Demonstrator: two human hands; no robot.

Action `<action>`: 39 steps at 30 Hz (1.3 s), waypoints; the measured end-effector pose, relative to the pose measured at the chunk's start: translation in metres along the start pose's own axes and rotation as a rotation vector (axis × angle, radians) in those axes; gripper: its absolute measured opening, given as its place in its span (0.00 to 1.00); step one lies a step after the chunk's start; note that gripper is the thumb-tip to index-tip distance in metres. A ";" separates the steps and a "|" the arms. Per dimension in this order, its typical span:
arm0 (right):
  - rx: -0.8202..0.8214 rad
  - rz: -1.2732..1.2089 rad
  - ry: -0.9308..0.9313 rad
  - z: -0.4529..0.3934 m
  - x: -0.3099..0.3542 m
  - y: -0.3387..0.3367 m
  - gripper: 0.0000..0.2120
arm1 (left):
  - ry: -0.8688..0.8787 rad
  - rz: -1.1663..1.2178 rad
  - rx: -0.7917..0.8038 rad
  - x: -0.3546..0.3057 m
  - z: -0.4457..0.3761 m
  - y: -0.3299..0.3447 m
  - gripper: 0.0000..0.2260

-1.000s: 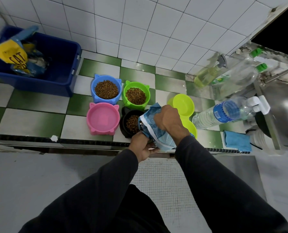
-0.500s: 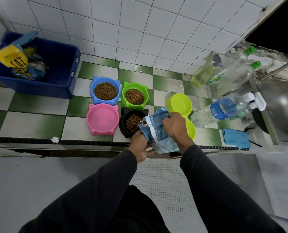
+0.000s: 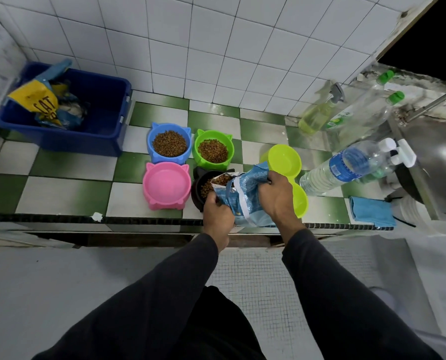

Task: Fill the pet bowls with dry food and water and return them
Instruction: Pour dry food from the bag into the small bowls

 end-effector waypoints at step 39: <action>0.243 0.461 -0.345 -0.003 0.126 0.106 0.02 | -0.051 0.415 0.071 -0.032 -0.026 -0.046 0.14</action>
Point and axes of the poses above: each hand's wrist, its own z-axis away from the middle knuckle, its own y-axis out of the palm, x = y × z, the point moved 9 cm from there along -z, towards the middle knuckle, and after that the axes turned 13 degrees about -z, right-handed, at the moved point
